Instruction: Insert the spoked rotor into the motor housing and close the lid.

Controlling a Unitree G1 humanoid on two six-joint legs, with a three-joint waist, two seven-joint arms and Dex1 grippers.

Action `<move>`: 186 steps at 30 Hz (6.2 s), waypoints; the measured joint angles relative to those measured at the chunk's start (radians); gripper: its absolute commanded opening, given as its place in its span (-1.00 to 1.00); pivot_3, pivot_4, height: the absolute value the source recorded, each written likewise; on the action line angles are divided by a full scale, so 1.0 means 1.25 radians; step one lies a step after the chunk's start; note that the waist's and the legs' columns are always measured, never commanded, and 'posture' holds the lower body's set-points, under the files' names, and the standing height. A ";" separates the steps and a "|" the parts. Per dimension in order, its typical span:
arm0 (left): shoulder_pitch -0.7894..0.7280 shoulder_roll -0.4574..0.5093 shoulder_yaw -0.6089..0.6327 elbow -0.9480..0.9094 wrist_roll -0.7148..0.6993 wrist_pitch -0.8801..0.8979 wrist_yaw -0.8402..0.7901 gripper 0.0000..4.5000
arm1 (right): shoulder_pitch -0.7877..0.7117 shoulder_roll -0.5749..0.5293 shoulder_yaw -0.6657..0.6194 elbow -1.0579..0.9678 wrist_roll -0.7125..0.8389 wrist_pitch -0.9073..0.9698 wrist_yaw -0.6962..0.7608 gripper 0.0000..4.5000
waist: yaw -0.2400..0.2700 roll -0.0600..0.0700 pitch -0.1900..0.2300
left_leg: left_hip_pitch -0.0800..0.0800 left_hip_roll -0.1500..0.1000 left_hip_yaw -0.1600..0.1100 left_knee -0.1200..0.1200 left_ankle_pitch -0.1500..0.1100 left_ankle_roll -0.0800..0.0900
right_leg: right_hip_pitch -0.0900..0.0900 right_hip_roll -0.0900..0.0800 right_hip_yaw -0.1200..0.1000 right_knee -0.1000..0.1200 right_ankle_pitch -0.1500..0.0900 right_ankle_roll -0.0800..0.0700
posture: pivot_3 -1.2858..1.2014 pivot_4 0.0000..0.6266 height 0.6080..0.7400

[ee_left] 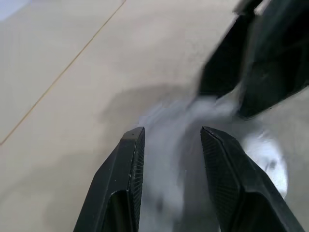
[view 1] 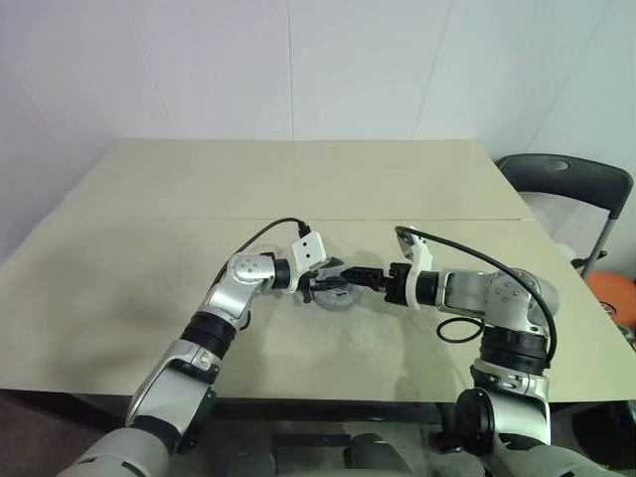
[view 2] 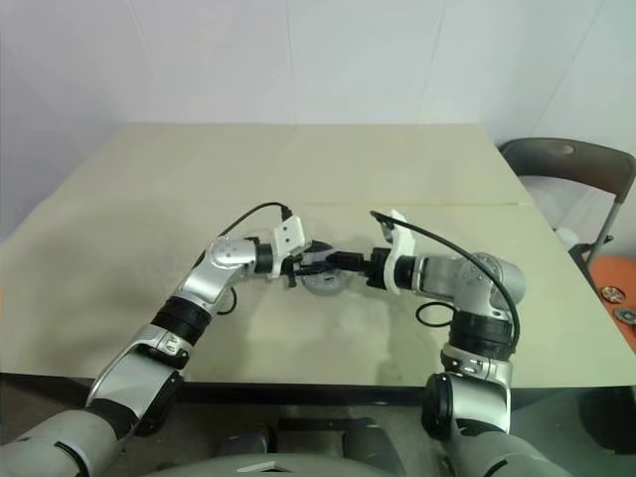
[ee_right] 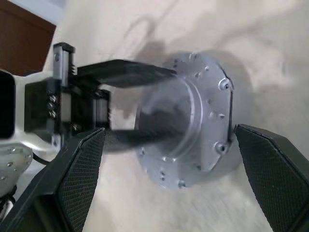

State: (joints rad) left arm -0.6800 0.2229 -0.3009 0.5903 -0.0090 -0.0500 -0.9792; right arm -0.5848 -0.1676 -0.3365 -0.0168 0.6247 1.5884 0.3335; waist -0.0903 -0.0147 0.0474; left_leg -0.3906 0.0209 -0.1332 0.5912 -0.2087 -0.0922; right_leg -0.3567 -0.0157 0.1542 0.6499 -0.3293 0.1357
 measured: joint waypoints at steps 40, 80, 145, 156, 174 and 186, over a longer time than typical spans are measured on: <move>0.006 0.107 0.052 0.048 0.008 -0.008 0.020 -0.14 | -0.006 0.162 -0.110 0.086 -0.031 -0.059 -0.093 0.74 | -0.009 0.003 -0.001 | 0.000 0.002 0.000 0.001 0.000 0.000 | -0.001 0.002 0.000 0.002 0.000 -0.001 | 0.03 -1.00 1.00; -0.037 -0.046 0.461 0.011 -0.458 0.623 0.212 0.98 | -0.054 0.217 -0.273 0.156 0.109 -0.249 -0.135 0.03 | -0.008 0.004 0.000 | -0.011 0.002 -0.001 0.001 0.001 -0.001 | -0.012 0.002 -0.001 0.005 0.001 -0.002 | 0.03 -1.00 1.00; -0.116 -0.221 0.773 0.156 -0.753 0.822 0.456 0.07 | -0.051 0.165 -0.126 0.205 0.260 -0.369 -0.134 0.90 | -0.007 0.004 0.000 | -0.011 0.002 -0.001 0.001 0.002 -0.003 | -0.012 0.002 -0.001 0.005 0.002 -0.003 | 0.03 -1.00 1.00; -0.116 -0.219 0.806 0.173 -0.769 0.741 0.475 0.07 | -0.041 0.156 -0.114 0.206 0.265 -0.374 -0.129 0.90 | -0.006 0.004 0.000 | -0.011 0.002 -0.001 0.001 0.002 -0.003 | -0.012 0.002 -0.001 0.005 0.002 -0.003 | 0.03 -1.00 1.00; -0.115 -0.182 0.820 0.236 -0.678 0.302 0.555 0.07 | -0.036 0.147 -0.093 0.206 0.266 -0.376 -0.117 0.90 | -0.005 0.004 0.000 | -0.012 0.002 -0.001 0.001 0.002 -0.003 | -0.012 0.002 -0.001 0.005 0.002 -0.003 | 0.03 -1.00 1.00; -0.099 -0.150 0.817 0.294 -0.589 0.079 0.637 0.07 | -0.024 0.129 -0.061 0.206 0.265 -0.375 -0.098 0.90 | -0.006 0.004 0.000 | -0.011 0.002 -0.001 0.001 0.002 -0.003 | -0.012 0.002 -0.001 0.005 0.002 -0.003 | 0.03 -1.00 1.00</move>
State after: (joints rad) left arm -0.8040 0.0359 0.7203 0.9579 -0.7451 0.0485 -0.1825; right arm -0.6143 -0.0067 -0.4130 0.2404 0.9558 1.1192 0.2114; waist -0.0974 -0.0101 0.0474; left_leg -0.4047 0.0229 -0.1346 0.5929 -0.2061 -0.0963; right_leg -0.3714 -0.0134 0.1529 0.6563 -0.3273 0.1326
